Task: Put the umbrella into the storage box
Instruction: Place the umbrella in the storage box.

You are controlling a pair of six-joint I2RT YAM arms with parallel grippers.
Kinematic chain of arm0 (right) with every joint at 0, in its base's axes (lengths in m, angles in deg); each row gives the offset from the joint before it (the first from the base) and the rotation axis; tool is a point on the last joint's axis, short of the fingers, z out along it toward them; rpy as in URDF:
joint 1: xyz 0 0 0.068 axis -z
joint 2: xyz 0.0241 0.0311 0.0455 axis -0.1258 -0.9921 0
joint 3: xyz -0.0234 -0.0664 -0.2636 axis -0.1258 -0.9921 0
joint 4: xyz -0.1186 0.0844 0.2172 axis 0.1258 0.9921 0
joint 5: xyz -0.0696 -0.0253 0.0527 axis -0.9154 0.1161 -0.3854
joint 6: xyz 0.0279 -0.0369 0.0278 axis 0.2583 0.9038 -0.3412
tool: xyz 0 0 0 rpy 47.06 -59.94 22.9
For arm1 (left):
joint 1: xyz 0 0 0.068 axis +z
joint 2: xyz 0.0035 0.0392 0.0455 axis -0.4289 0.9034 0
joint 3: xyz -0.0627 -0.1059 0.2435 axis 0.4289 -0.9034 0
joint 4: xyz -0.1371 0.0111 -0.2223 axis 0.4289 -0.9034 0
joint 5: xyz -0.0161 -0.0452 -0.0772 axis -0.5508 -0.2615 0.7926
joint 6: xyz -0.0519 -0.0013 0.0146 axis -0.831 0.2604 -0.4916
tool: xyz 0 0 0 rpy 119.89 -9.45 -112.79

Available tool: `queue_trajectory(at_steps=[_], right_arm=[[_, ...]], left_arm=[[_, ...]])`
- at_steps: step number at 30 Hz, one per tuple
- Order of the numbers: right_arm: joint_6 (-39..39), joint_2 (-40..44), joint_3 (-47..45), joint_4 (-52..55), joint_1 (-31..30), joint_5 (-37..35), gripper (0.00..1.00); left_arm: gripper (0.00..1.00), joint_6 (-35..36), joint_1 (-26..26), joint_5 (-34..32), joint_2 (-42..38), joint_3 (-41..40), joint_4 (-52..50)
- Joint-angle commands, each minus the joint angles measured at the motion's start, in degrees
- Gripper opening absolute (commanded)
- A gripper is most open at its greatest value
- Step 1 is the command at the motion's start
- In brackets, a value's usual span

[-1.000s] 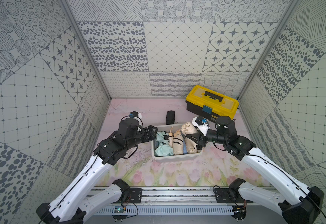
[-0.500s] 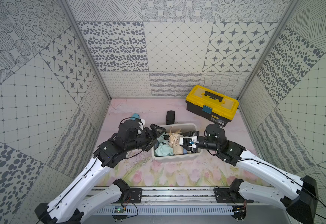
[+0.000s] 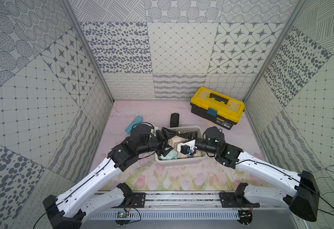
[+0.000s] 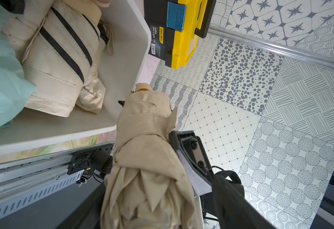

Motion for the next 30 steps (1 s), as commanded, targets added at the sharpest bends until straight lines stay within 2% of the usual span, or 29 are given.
queue_trajectory(at_steps=[1,7,14,16,20,27,30], right_arm=[[2.6,-0.5,2.3,-6.5,-0.7,-2.0,0.25],[4.3,-0.5,1.3,-8.7,-0.9,-3.0,0.24],[6.6,-0.4,0.3,-9.9,-2.3,-4.0,0.26],[6.7,-0.3,-0.3,-10.7,-2.5,-4.4,0.34],[5.4,1.0,-2.2,-11.9,-2.7,-5.8,0.57],[0.0,5.9,-6.1,-10.3,-2.8,-8.7,0.81],[-6.3,9.6,-5.8,-6.5,-2.7,-11.7,0.88]], left_arm=[[0.68,-4.9,-0.2,0.8,0.0,-0.4,7.0],[0.52,-5.1,-0.2,0.6,0.1,-0.9,6.8],[0.42,-5.4,-0.2,0.7,0.7,-1.1,6.9],[0.37,-5.3,-0.2,0.4,0.9,-1.0,7.3],[0.24,-4.4,-0.2,-0.1,1.3,-0.9,9.0],[0.12,-2.6,-0.2,-0.1,3.8,0.4,14.0],[0.09,-2.4,-0.2,-0.7,4.5,-0.6,16.7]])
